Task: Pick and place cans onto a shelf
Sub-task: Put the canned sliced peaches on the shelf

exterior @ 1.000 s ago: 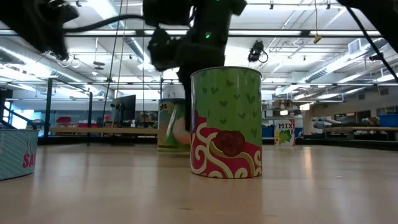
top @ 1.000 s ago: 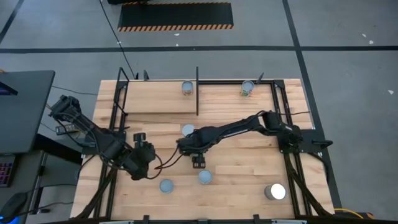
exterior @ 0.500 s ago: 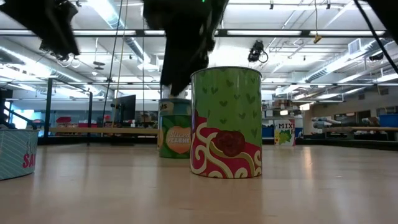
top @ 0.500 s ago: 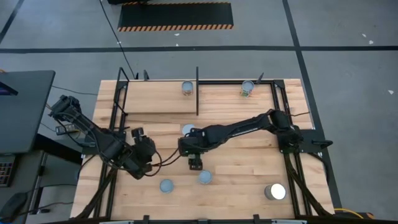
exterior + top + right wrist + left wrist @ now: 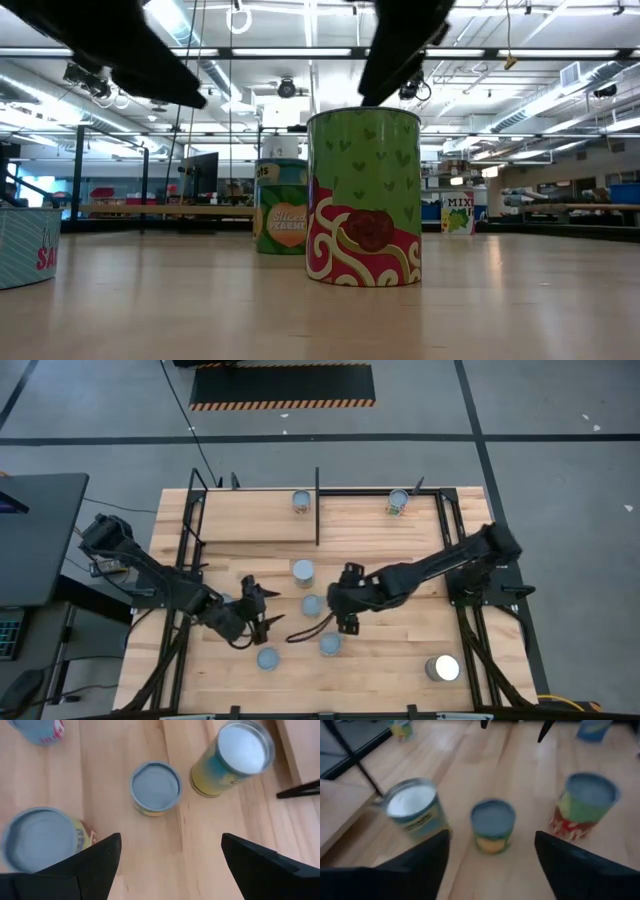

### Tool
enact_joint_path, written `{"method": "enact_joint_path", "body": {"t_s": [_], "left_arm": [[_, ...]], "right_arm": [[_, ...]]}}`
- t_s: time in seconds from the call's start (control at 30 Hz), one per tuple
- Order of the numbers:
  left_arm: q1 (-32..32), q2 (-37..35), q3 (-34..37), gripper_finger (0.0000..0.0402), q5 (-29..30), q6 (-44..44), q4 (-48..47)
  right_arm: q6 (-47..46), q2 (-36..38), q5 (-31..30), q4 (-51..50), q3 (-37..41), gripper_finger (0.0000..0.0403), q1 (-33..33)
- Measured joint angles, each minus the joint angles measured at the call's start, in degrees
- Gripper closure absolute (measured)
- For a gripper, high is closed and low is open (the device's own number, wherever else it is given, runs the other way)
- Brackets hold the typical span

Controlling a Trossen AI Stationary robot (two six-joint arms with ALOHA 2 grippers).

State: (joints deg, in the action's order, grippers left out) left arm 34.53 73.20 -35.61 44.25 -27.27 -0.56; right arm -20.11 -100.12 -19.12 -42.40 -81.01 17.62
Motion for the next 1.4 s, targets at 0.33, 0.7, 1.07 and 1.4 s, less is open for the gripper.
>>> {"method": "enact_joint_path", "body": {"t_s": [0.33, 0.7, 1.07, 1.4], "left_arm": [[-6.36, 14.1, -6.03, 0.0047, -6.77, 7.04, 11.41], [-16.13, 25.3, -29.87, 0.0047, -21.79, 5.64, -18.41], [-20.01, 29.24, -31.48, 0.0047, -27.65, 8.4, -21.74], [-20.01, 31.26, -31.52, 0.0047, -30.56, 8.39, -22.43]], "right_arm": [[-5.67, 11.77, -3.47, 7.44, 13.62, 0.0054, 0.46], [-6.82, 13.29, -3.41, 5.62, 15.08, 0.0054, 2.07], [-8.8, 13.09, -3.34, 3.73, 15.1, 0.0054, 5.62], [-8.91, 13.09, -3.32, 3.85, 15.1, 0.0054, 6.06]]}}
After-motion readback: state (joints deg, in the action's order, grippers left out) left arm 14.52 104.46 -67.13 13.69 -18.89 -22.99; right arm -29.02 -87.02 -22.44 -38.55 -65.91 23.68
